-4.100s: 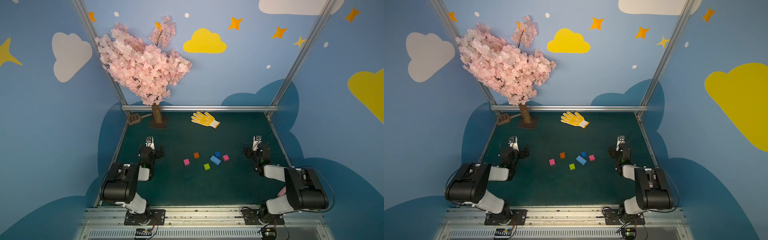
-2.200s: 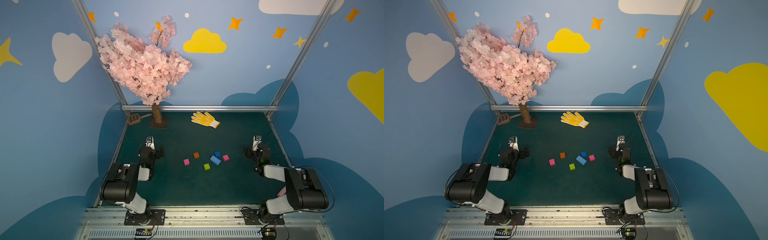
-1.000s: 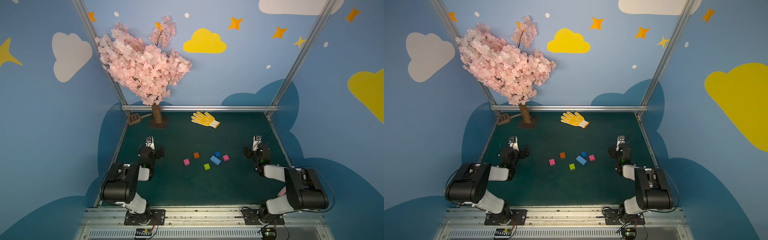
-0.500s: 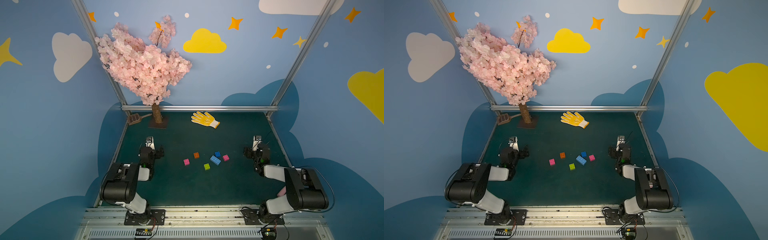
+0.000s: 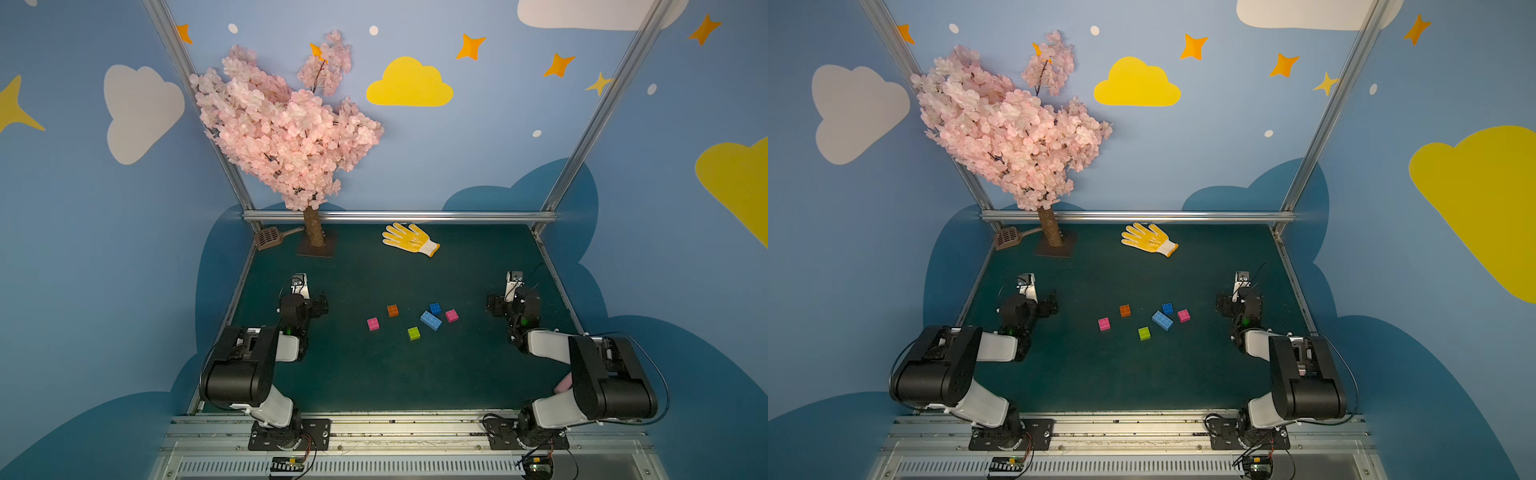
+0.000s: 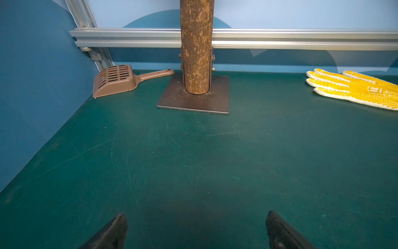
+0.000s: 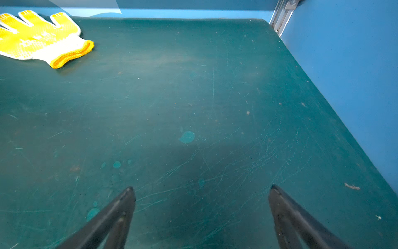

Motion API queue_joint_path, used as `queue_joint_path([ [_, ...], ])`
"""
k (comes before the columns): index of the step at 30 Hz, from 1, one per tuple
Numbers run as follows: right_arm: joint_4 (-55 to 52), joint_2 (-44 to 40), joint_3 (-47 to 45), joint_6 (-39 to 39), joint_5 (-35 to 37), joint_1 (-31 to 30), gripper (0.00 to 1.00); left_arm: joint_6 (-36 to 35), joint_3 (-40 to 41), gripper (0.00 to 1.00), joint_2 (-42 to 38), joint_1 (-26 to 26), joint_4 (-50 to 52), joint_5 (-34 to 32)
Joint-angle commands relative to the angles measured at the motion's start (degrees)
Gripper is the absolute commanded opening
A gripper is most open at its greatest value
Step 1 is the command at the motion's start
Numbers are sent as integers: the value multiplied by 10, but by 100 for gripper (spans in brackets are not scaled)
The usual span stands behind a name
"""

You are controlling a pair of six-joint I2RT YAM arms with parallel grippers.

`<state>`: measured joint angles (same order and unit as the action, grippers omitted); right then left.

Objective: Assemble the letter y with lego
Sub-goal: Pick up the lego brick from the center of the board.

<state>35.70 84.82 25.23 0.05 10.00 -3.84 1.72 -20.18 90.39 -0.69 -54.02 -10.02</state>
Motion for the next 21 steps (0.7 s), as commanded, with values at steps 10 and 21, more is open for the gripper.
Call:
queue_joint_path([
  [10,-6,-7,9,1,-3,-1,97,1,-7,100,-2,2,0,7],
  [21,-27,-25,14,21,22,2,96,0,9,100,-37,-4,-5,-29],
])
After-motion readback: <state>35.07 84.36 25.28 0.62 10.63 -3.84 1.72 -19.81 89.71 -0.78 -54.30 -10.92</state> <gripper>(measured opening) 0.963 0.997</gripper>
